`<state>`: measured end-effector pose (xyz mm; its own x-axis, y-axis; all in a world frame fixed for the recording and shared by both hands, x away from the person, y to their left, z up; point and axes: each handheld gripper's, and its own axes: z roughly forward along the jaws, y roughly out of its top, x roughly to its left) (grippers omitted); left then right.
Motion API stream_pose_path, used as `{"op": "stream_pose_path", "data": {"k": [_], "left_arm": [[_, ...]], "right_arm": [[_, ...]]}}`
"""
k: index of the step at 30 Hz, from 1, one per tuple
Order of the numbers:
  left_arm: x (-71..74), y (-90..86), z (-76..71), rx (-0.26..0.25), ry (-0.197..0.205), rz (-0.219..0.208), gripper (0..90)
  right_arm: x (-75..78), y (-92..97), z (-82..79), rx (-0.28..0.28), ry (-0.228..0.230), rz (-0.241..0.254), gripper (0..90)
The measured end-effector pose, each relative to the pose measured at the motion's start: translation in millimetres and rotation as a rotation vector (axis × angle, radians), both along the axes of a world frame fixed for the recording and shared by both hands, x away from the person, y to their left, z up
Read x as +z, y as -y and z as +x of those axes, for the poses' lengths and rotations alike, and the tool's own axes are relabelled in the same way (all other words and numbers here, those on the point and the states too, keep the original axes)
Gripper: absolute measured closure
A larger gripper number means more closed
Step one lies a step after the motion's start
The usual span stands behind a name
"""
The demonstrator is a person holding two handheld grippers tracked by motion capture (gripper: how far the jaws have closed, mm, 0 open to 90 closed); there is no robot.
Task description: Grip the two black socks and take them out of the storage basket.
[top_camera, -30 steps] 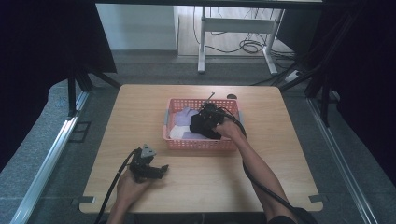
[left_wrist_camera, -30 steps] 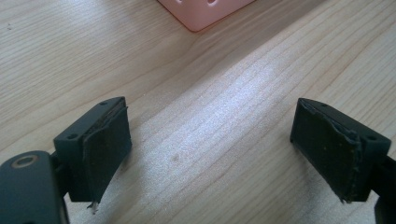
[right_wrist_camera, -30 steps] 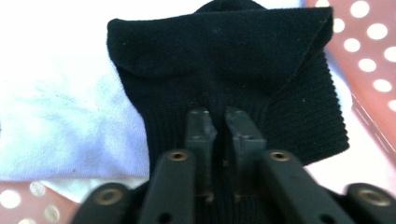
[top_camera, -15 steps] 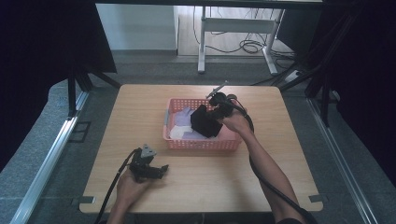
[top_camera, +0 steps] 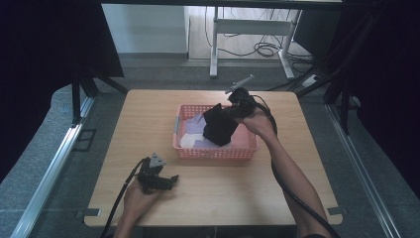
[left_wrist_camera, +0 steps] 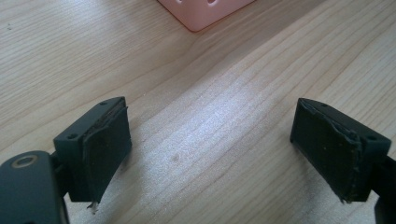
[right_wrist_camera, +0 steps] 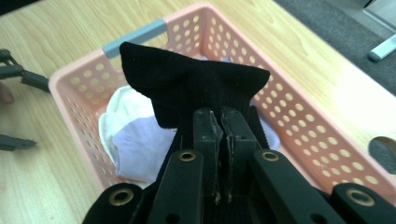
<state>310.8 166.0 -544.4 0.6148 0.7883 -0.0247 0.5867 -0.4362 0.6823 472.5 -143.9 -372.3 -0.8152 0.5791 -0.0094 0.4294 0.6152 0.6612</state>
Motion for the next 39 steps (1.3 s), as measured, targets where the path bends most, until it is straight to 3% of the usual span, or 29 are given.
{"op": "stream_pose_path", "data": {"k": [8, 20, 23, 31, 39], "left_arm": [[0.0, -0.1, 0.0, -0.001, 0.000, 0.000, 11.9], [0.0, 0.0, 0.2, 0.000, 0.002, 0.000, 11.9], [-0.1, 0.0, 0.2, -0.001, 0.002, -0.001, 11.9], [-0.1, 0.1, 0.1, 0.000, 0.002, -0.002, 11.9], [-0.1, 0.1, 0.1, -0.001, 0.003, -0.001, 11.9]], "right_arm": [[26.9, 22.7, -9.3, -0.033, 0.041, 0.042, 86.1], [47.7, 60.9, -18.0, -0.080, 0.088, 0.074, 86.1], [54.7, 76.2, -21.3, -0.117, 0.102, 0.075, 86.2], [62.8, 108.9, -26.3, -0.189, 0.126, 0.072, 86.3], [57.1, 141.1, -27.8, -0.273, 0.135, 0.039, 86.3]]}}
